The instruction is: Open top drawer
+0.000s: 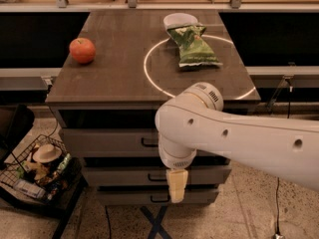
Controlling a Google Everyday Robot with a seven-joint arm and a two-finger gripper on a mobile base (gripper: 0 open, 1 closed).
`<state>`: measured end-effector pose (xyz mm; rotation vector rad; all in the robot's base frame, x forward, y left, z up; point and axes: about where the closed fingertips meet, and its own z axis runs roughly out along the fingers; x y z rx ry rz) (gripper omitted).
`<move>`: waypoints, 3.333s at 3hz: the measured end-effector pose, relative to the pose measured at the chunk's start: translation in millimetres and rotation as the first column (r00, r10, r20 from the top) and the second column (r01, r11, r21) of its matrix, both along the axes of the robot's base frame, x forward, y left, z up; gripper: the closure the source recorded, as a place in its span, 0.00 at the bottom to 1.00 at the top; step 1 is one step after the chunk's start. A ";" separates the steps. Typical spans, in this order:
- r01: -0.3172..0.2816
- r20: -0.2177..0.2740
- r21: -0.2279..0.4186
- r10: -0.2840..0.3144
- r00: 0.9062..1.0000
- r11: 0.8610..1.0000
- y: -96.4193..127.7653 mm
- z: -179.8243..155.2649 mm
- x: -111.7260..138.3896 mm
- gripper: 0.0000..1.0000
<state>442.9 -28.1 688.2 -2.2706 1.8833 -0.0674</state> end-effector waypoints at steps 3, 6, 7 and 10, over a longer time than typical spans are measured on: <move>-0.046 -0.041 0.022 0.047 0.998 0.999 20.9 -28.9 12.4 0.00; -0.086 -0.049 0.056 0.088 0.995 0.995 36.2 -37.5 16.0 0.64; -0.086 -0.049 0.055 0.089 0.995 0.995 36.1 -37.5 16.0 0.87; -0.080 -0.025 0.068 0.082 0.996 0.994 38.5 -29.1 4.7 1.00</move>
Offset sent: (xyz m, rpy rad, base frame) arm 0.0131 0.0215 -0.0352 0.0251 0.0524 0.0475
